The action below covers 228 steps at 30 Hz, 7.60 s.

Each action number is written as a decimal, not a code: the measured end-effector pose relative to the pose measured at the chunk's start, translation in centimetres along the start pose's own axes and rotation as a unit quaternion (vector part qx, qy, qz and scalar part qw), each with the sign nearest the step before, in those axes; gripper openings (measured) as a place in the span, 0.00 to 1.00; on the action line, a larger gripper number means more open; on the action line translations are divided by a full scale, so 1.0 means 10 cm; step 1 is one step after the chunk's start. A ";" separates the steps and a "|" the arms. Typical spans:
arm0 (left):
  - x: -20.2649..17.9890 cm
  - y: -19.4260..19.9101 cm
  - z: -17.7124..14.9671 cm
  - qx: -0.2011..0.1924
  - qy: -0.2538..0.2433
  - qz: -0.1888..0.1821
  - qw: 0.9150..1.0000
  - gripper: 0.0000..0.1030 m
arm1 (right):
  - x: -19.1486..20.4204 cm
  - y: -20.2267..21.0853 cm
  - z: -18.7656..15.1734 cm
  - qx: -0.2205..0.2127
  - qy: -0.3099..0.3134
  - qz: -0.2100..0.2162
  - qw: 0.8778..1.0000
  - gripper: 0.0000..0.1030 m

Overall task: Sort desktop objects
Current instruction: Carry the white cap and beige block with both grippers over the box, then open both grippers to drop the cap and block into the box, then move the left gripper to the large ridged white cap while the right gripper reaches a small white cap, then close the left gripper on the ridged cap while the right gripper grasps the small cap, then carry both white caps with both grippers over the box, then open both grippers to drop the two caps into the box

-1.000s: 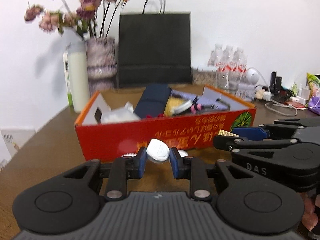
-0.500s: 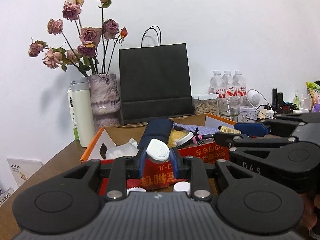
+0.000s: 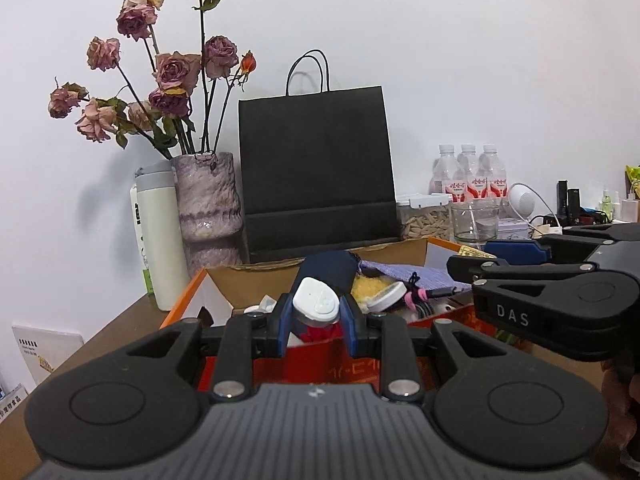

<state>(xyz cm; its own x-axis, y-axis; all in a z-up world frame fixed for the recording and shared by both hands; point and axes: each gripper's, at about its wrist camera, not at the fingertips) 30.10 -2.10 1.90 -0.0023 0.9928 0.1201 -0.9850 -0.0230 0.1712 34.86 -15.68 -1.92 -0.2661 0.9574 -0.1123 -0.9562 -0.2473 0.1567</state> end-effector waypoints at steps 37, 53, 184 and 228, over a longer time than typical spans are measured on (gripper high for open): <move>0.05 -0.66 0.08 -0.011 0.008 -0.002 1.000 0.46 | -0.23 -0.54 0.05 -0.003 -0.001 0.000 1.000 0.38; 0.12 -0.59 0.08 -0.033 0.035 0.027 0.998 1.00 | -0.32 -0.55 0.04 0.000 -0.028 -0.019 0.999 1.00; 0.28 0.46 -0.10 -0.009 -0.021 0.033 0.999 0.40 | 0.60 0.41 0.02 -0.008 0.019 0.061 0.998 0.26; 0.19 -0.66 0.10 -0.016 0.011 0.010 1.000 0.40 | -0.12 -0.61 0.06 0.003 -0.017 0.012 1.000 0.26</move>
<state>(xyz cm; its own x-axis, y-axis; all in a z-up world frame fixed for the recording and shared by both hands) 36.75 -0.22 1.99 -0.0255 0.9945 0.1013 -0.9896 -0.0395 0.1383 41.13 -15.26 -2.14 -0.2836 0.9560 -0.0751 -0.9490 -0.2685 0.1653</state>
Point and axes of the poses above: each gripper's, at about its wrist camera, not at the fingertips, and y roughly against the way its jaws point, x to its left, z to its top, and after that the axes turned 1 degree about z, right-handed
